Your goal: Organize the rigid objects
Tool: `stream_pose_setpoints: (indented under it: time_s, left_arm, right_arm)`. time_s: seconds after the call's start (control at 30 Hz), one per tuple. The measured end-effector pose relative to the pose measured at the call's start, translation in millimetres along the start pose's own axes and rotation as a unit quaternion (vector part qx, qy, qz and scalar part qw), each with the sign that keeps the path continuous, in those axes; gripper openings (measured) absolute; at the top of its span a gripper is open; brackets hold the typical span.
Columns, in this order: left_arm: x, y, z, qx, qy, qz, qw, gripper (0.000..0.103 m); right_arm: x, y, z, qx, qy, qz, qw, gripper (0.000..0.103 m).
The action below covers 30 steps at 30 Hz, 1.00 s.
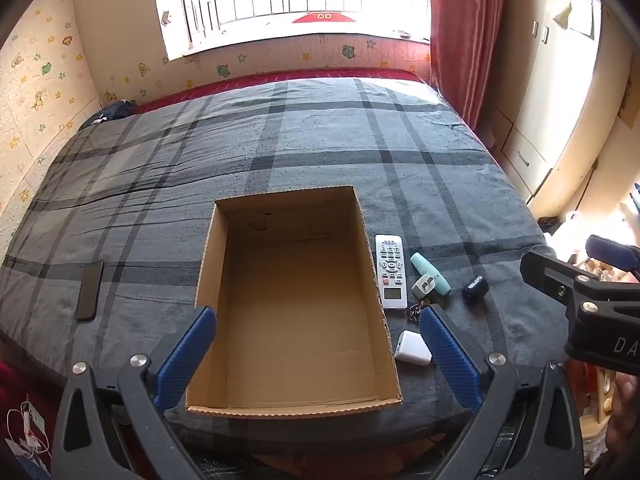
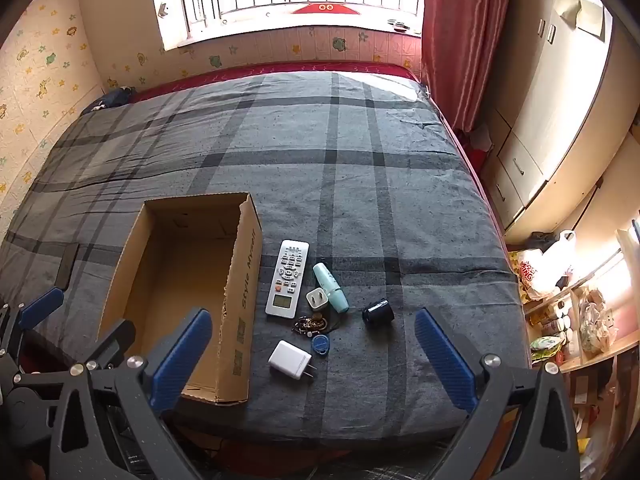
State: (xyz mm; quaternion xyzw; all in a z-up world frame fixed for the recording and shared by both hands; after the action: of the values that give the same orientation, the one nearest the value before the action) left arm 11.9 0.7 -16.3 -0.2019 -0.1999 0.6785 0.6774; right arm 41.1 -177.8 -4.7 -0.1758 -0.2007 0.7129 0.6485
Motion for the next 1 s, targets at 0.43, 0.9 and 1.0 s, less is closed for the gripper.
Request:
stream_pose_setpoints:
  time_s: [0.43,0.9,1.0]
  left_arm:
    - [-6.6,-1.9,2.8,-0.008,-0.013,-0.008,0.9999,0.103]
    - [-3.1,-0.6,5.0,-0.01,-0.011,-0.012,0.9998,0.103]
    - [-3.1,-0.7,4.8,-0.01,-0.011,-0.011,0.9998,0.103]
  right_arm:
    - [1.1,3.5,5.6,-0.003,0.001,-0.002,1.0,0.103]
    - [-0.9,1.9,2.3,-0.002,0.002,-0.006,1.0,0.103]
    - [-0.8,2.0,2.4,-0.003,0.004,-0.007,1.0,0.103]
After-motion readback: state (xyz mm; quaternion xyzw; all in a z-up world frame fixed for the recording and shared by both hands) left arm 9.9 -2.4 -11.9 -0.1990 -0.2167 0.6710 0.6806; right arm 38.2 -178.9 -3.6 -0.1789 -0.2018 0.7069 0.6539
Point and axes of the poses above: each gripper's, at about its wrist camera, not at the fingertips, and z roughly against the way its jaws point, x to its left, y to its underside, the point moved 2 cm from there along -z, roughly the way its jaws point, and after that the axes turned 2 degrees about x, right-handed, at the moved point
